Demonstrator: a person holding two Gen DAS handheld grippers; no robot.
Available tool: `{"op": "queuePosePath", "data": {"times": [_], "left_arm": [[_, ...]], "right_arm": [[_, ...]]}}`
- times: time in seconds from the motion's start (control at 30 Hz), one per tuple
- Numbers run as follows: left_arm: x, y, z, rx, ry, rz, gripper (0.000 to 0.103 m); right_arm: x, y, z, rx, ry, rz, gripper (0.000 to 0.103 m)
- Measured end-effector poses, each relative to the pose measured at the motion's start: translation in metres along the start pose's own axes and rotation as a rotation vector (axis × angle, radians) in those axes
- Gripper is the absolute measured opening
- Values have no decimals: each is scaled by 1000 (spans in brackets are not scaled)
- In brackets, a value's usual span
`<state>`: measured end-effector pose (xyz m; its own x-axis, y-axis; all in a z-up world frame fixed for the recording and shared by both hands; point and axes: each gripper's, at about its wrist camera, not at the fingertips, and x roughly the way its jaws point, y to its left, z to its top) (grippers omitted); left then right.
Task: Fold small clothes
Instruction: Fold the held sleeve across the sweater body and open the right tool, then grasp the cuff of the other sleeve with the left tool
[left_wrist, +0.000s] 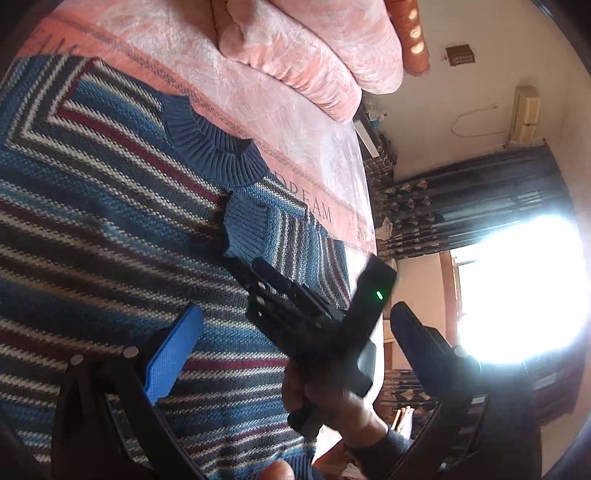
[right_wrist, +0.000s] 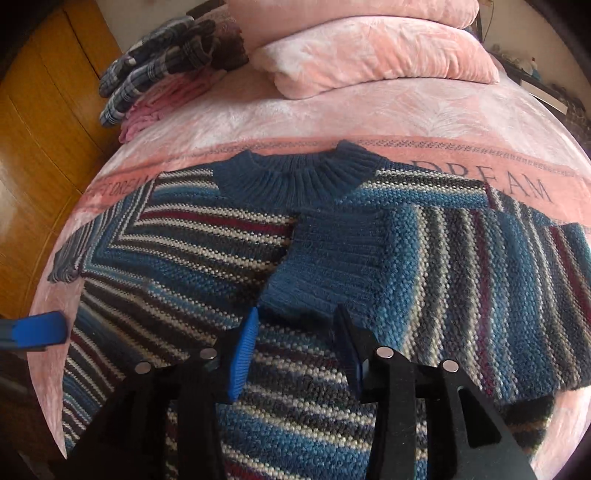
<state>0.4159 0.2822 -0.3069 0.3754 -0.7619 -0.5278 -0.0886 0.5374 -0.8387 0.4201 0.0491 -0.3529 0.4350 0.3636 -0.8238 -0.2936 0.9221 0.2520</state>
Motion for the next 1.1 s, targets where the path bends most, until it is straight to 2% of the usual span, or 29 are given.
{"op": "queuePosePath", "data": {"times": [0.17,0.3,0.4,0.47,0.5,0.53,0.6,0.7,0.93,1.1], "left_arm": [[80,33,31,-173,110,-28,100],[117,44,41,-205,137,42,100],[132,47,45,-209,154,96,99],[133,42,48,-183,151,146,85],[134,39,51,-159,159,178,50],[136,36,52,-140,179,213,25],[135,35,59,-126,174,241,7],[124,17,66,-94,158,233,7],[68,-85,91,148,103,167,7],[20,-134,97,276,61,153,7]], "right_arm": [[-44,-37,-68,203,-32,123,45],[-50,-56,-116,330,-30,287,46],[-45,-63,-138,392,-79,328,45],[-46,-59,-139,361,-100,301,45],[-49,-57,-139,345,-119,286,45],[-49,-57,-140,344,-122,271,45],[-48,-55,-142,337,-118,262,45],[-46,-49,-142,314,-116,242,45],[-44,-47,-142,302,-118,228,46],[-42,-45,-141,297,-117,222,46]]}}
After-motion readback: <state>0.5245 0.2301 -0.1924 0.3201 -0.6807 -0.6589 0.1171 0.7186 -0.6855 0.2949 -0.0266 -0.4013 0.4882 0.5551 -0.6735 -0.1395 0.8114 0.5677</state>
